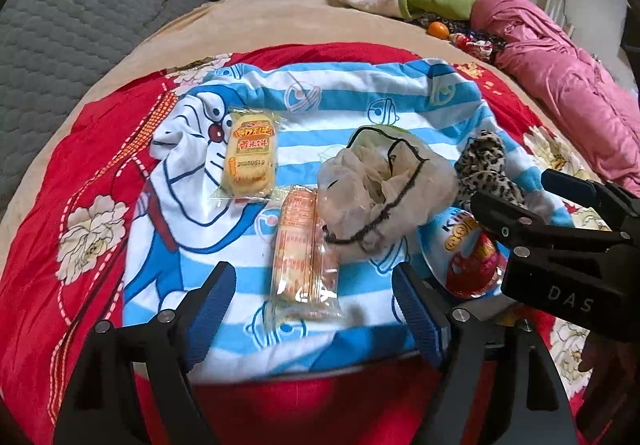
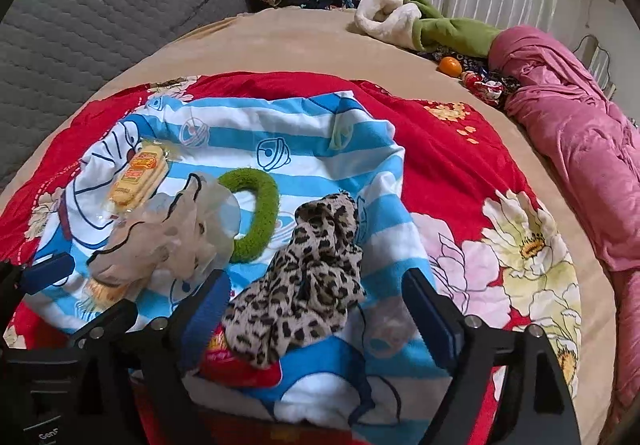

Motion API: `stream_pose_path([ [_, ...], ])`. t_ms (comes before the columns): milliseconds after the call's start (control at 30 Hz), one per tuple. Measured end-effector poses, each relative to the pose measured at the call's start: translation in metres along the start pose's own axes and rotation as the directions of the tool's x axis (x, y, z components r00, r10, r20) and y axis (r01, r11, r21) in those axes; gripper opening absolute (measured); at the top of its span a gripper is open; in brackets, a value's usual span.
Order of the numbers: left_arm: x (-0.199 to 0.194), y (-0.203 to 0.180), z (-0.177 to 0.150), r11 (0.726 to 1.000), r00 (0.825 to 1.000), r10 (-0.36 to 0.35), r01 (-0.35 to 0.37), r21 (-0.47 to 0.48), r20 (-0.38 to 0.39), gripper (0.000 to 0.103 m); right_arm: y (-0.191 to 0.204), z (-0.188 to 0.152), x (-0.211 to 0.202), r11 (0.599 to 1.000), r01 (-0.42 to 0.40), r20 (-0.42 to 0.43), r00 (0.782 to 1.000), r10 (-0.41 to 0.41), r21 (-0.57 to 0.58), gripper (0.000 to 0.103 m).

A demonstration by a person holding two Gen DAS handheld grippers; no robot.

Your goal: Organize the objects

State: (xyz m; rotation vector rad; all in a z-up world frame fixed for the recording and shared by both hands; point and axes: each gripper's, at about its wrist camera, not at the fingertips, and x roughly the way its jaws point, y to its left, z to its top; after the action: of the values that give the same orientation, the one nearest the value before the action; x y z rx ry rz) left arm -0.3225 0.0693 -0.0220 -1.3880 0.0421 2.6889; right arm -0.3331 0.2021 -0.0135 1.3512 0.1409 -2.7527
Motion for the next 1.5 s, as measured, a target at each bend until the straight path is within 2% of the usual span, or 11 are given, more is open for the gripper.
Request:
stream_pose_path([
  [400,-0.045,0.006,-0.013,1.000,0.999,-0.007,0.008,-0.012,0.048,0.092,0.004,-0.011,-0.040,1.000,-0.022,0.031,0.999,0.022,0.008,0.095],
  [567,-0.068,0.007,-0.018,1.000,0.996,0.014,-0.014,-0.004,0.092,0.102,0.006,-0.016,-0.061,1.000,-0.019,0.061,0.998,0.018,0.010,0.096],
  [933,-0.129,0.008,-0.025,1.000,0.982,-0.016,0.018,-0.009,0.190,0.102,0.003,-0.021,-0.123,0.999,-0.030,0.166,0.986,0.024,0.031,0.100],
  [1067,-0.150,0.009,-0.025,1.000,0.970,0.021,-0.021,-0.004,0.241,0.102,0.005,-0.022,-0.147,1.000,-0.016,0.211,0.978,0.011,0.024,0.102],
  [1167,-0.170,0.010,-0.028,0.999,0.954,0.045,-0.045,-0.006,0.297,0.102,0.007,-0.024,-0.168,1.000,-0.017,0.251,0.968,0.010,0.024,0.102],
  [1367,-0.207,0.015,-0.037,0.999,0.930,0.051,-0.041,-0.034,0.363,0.102,0.010,-0.031,-0.207,0.999,-0.044,0.327,0.944,0.034,0.021,0.102],
  [1500,-0.229,0.015,-0.043,0.999,0.916,0.048,-0.038,-0.033,0.398,0.102,0.016,-0.037,-0.233,1.000,-0.026,0.374,0.927,0.023,0.005,0.102],
])
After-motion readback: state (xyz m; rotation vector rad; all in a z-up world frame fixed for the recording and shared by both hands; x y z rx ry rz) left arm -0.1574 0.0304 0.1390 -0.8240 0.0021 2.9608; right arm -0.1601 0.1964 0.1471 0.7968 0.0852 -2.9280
